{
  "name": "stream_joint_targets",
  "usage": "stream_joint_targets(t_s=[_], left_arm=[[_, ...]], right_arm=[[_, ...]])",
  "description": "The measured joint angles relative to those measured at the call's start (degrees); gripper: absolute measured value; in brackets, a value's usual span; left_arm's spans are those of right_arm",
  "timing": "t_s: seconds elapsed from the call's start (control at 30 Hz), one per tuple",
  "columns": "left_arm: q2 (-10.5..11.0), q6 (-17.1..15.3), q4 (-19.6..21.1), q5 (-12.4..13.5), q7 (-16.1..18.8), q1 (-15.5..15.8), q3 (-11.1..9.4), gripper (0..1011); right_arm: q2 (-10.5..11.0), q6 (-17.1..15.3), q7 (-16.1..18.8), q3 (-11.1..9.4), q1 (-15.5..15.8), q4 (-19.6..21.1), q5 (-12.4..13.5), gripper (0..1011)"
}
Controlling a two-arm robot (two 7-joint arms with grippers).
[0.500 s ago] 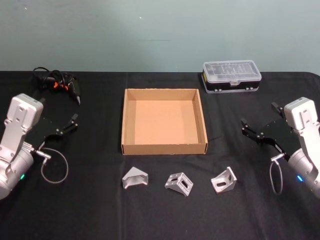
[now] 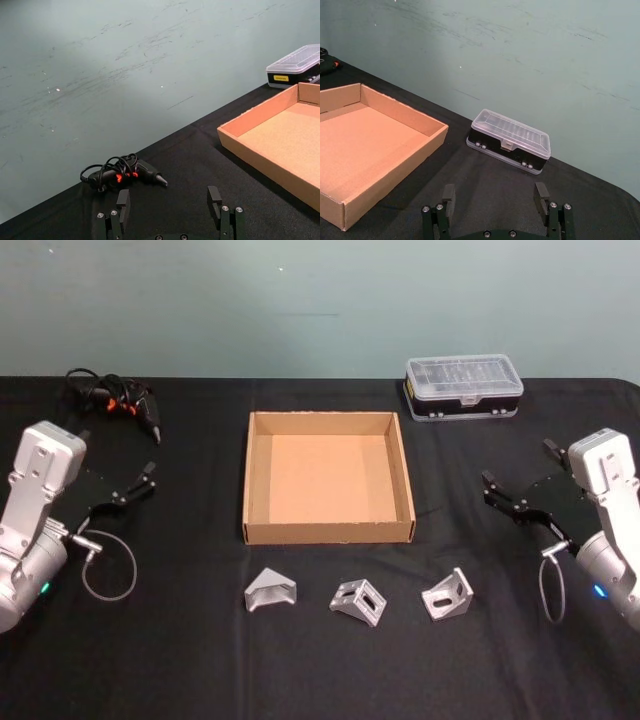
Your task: Use one hand to pick up the angle iron from the table and place it into the box.
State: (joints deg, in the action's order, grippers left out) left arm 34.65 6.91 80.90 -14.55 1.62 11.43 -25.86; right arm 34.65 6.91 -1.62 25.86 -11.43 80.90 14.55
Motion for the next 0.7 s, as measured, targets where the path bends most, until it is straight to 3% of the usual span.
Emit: stream_joint_targets(t_s=[0.57,0.7], left_arm=[[0.0,0.0,0.0,0.0,0.0,0.0,0.0,1012],[0.0,0.0,0.0,0.0,0.0,0.0,0.0,1011]], right_arm=[[0.0,0.0,0.0,0.0,0.0,0.0,0.0,1003],[-0.2,2.5,5.4,-1.5,1.4,1.0,4.9,1003]])
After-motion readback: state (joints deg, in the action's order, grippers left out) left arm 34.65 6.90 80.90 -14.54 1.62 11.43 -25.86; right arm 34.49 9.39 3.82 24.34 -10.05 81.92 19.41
